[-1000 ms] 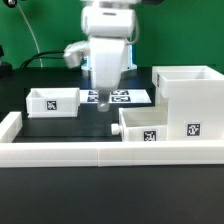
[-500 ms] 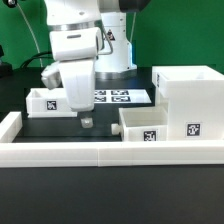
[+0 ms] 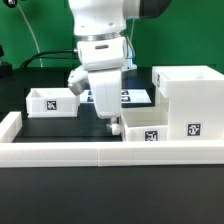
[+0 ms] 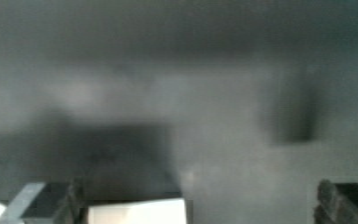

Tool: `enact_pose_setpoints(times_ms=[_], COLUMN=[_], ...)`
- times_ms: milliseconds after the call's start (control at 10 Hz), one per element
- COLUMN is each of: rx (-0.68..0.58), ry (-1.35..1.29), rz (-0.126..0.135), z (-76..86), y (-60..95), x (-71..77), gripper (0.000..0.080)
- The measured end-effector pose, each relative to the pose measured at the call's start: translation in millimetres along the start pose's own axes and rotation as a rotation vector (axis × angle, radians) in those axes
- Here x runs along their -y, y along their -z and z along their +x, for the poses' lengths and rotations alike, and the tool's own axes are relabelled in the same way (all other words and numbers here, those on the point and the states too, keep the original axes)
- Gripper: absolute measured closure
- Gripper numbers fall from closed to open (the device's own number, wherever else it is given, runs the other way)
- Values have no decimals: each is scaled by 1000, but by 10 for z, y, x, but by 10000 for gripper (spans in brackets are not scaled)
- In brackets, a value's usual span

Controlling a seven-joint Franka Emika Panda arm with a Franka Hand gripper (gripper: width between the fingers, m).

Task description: Assemble drawer

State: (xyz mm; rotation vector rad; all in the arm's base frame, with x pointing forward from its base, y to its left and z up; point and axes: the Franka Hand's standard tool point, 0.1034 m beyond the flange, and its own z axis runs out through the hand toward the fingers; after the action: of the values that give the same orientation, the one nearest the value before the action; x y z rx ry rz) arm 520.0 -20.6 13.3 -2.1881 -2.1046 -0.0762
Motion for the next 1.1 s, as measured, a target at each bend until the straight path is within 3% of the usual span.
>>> enact_pose_setpoints(times_ms=[800,1100], rx=[-18,-18], ry=[-125,-147], rz=[1,8], z=[564,624], y=[16,40], x=[-81,-112], gripper=[151,151])
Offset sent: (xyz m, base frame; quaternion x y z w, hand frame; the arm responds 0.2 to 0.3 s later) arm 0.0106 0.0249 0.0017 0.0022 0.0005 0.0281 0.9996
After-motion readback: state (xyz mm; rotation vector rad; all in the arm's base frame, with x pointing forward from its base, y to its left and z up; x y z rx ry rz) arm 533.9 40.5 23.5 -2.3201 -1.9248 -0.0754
